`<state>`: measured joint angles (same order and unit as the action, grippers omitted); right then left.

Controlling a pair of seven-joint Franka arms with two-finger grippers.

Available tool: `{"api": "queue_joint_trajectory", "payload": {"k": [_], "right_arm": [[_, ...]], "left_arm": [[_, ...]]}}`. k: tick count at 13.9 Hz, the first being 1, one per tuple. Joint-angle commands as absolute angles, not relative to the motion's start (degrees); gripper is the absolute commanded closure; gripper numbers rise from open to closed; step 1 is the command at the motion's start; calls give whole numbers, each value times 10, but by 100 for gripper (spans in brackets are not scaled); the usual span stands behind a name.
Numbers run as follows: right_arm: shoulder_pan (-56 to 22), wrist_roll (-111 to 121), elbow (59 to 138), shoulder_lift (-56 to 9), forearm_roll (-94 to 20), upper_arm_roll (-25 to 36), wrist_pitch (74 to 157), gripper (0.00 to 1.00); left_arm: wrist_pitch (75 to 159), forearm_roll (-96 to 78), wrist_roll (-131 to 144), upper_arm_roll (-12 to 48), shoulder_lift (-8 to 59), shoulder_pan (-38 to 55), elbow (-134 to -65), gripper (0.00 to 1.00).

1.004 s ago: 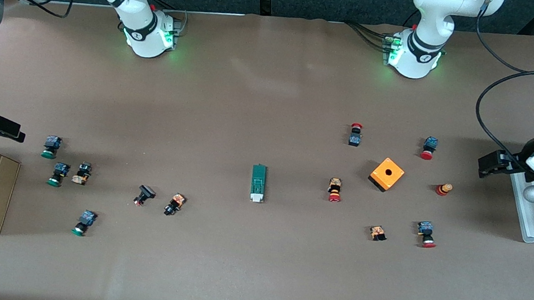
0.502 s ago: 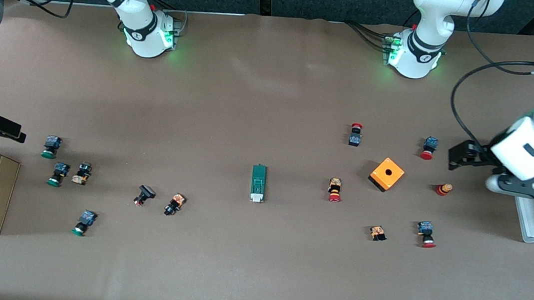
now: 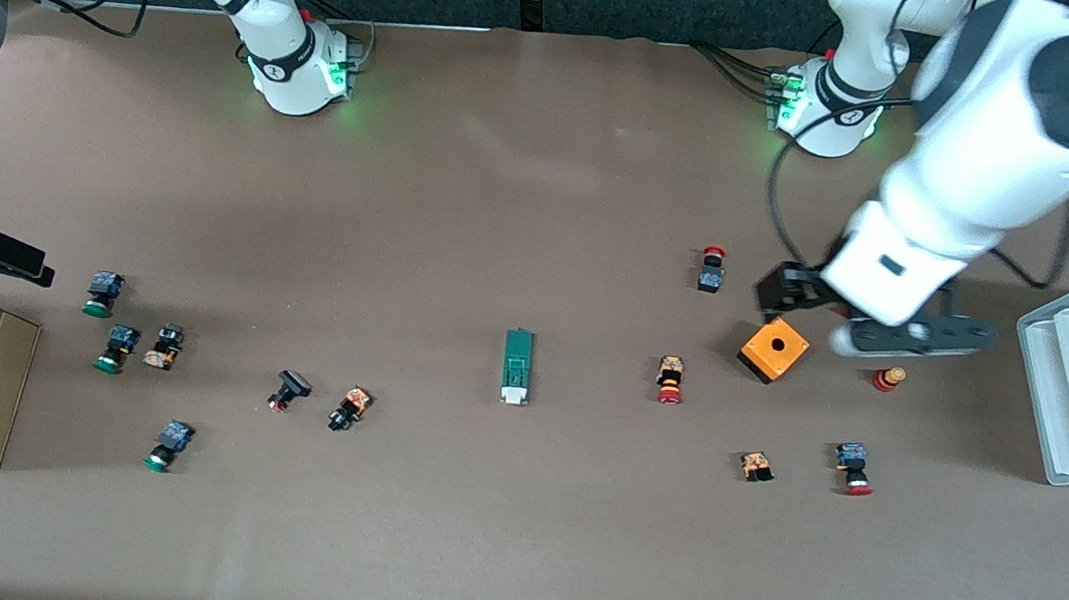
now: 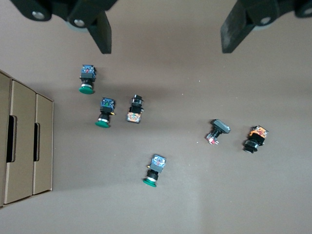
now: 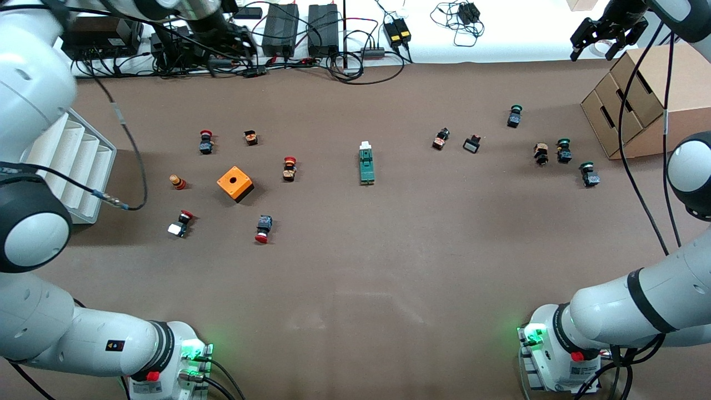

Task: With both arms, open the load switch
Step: 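Move the left gripper over the green load switch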

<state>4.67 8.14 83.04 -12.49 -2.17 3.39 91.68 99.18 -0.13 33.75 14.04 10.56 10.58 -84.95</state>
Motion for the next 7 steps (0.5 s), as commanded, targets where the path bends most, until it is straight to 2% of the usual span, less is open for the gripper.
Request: {"api": "queue_joint_trajectory", "payload": {"k": [1, 7], "right_arm": [[43, 85, 833, -133, -35, 36, 922, 0], [10, 86, 831, -145, -32, 38, 927, 0]], "left_arm": [[1041, 37, 412, 138, 140, 162, -838, 0], [1145, 176, 603, 137, 223, 288, -839, 0]]}}
